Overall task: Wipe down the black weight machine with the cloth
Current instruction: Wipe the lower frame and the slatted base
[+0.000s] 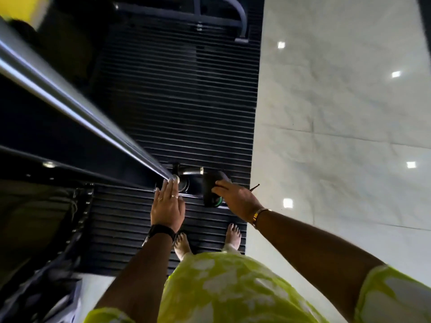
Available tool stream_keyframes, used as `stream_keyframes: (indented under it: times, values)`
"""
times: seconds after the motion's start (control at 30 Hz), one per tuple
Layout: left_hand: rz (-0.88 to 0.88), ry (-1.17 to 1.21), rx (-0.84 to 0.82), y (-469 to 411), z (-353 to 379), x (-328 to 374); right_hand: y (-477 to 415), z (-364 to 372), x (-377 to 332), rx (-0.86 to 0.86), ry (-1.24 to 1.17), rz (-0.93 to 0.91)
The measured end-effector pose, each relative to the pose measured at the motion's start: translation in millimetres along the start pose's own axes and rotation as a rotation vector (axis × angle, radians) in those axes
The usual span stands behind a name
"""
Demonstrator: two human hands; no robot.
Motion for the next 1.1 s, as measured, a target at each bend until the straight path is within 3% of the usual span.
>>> stream_keyframes:
  times: [0.1,0.43,0.57,0.73,0.8,0.87,0.97,1.1]
  values:
    - [-0.020,-0.011,-0.044,8.4,22.7,-19.1,0.5,35.2,1.2,-0.066,-0.087,0.069]
    - [0.198,-0.094,-0.241,-12.1,128.9,-54.8,-30.2,142.9,40.8,-0.155,-0.412,0.340]
    - [0.240,-0.123,-0.266,-24.2,168.1,-72.9,-53.4,167.3,67.8,-0.019,-0.542,0.532]
    - [0.239,-0.089,-0.309,-42.9,219.1,-87.6,-80.4,197.0,97.9,0.275,-0.640,0.772]
    - [0.243,-0.094,-0.294,-53.4,238.5,-93.3,-91.8,219.8,103.8,0.299,-0.665,0.816]
    - [0.238,-0.099,-0.284,-61.2,256.4,-100.3,-104.2,244.4,105.2,0.265,-0.676,0.779]
    - [0.228,-0.098,-0.240,-65.9,277.6,-114.1,-125.4,272.5,100.6,0.139,-0.618,0.549]
    - [0.257,-0.136,-0.202,-63.4,297.6,-130.0,-136.9,318.0,121.9,-0.223,-0.078,0.350]
Point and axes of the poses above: each hand's wrist, its own y-axis away from the middle knuckle, its own z-axis out of the palm, x = y × z, the point moved 6 cm from there along -y, towards the middle knuckle, and after that the axes turned 1 degree about y, right-handed, at the moved point
